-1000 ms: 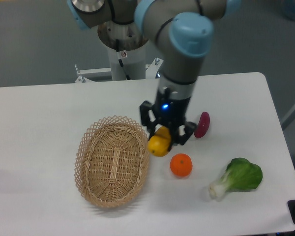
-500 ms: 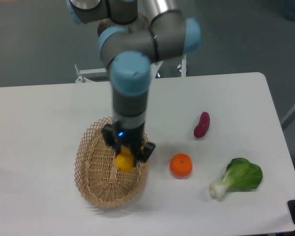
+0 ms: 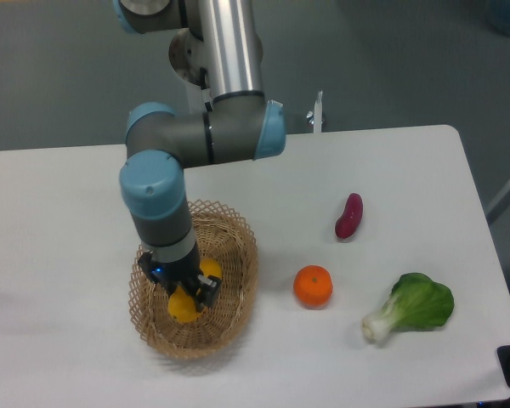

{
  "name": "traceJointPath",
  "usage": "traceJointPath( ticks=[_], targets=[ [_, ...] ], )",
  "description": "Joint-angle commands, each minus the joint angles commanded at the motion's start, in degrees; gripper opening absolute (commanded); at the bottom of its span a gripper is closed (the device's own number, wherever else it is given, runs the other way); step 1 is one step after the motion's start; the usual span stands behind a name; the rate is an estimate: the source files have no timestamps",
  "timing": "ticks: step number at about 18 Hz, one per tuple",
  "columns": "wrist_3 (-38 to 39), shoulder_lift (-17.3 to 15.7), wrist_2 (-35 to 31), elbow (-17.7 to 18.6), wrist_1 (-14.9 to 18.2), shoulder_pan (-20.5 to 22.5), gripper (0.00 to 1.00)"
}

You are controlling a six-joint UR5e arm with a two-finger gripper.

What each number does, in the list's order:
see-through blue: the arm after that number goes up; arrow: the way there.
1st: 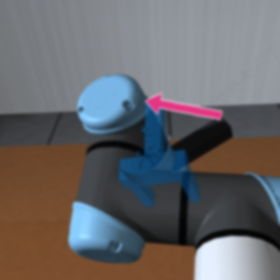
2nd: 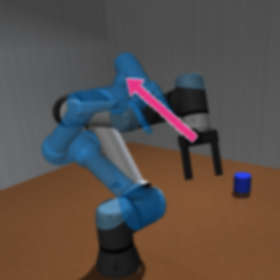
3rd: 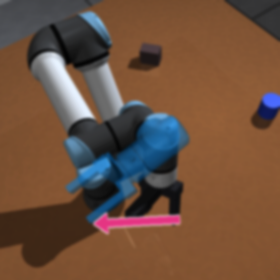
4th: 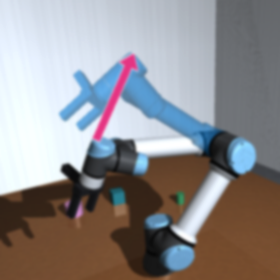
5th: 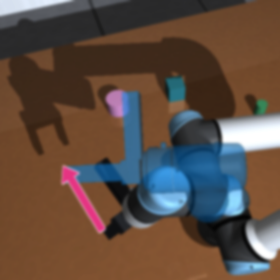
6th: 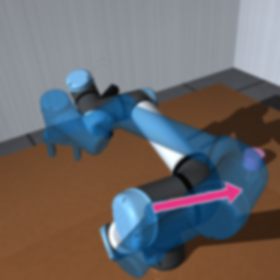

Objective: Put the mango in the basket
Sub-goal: 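Carry the mango over the wicker basket and lower it inside, then open the gripper to release the mango into the basket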

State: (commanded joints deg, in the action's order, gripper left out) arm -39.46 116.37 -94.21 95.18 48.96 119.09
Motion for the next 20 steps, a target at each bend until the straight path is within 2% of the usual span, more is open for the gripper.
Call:
traceJointPath(
  ticks=[3, 7, 9, 10, 11, 12, 13, 17, 20],
  targets=[
    [-2.37, 0.09, -1.50, 1.50, -0.09, -0.96, 0.45],
    [-2.47, 0.97, -1.85, 1.50, -0.26, -1.67, 0.46],
    [-2.47, 0.97, -1.85, 1.42, -0.26, -1.85, 0.55],
    [-2.47, 0.88, -1.85, 1.33, -0.26, -1.85, 0.66],
    [-2.47, 0.88, -1.85, 1.15, -0.26, -1.85, 0.85],
    [-2.47, 0.79, -1.85, 0.80, -0.26, -1.85, 0.96],
    [-2.38, 0.71, -1.85, 0.62, -0.26, -1.85, 1.00],
    [-2.38, -0.08, -1.85, -1.04, -0.44, -1.67, 1.00],
    [-1.68, -0.44, -1.94, -4.99, -0.26, -0.18, 1.00]
  ],
)
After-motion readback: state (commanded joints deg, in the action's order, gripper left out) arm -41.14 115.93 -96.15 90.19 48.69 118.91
